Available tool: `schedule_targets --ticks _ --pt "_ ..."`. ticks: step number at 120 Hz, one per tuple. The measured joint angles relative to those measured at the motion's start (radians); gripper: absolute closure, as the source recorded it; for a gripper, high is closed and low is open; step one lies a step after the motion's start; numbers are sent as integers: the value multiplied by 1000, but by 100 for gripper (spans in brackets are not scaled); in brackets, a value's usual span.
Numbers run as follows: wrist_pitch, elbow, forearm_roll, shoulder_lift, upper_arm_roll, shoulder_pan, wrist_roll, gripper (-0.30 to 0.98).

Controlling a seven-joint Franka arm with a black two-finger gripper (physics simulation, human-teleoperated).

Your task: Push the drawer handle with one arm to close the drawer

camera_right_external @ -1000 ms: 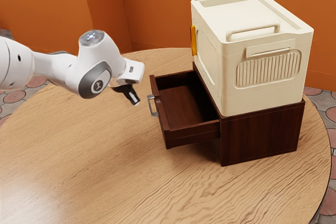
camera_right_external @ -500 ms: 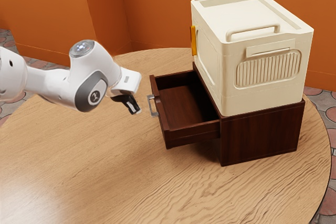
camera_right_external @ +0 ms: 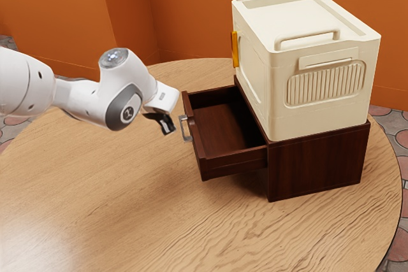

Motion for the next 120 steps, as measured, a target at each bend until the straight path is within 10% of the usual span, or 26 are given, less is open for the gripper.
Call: schedule_targets --ticks 120 --pt "-54 342 3 235 -82 -24 75 79"
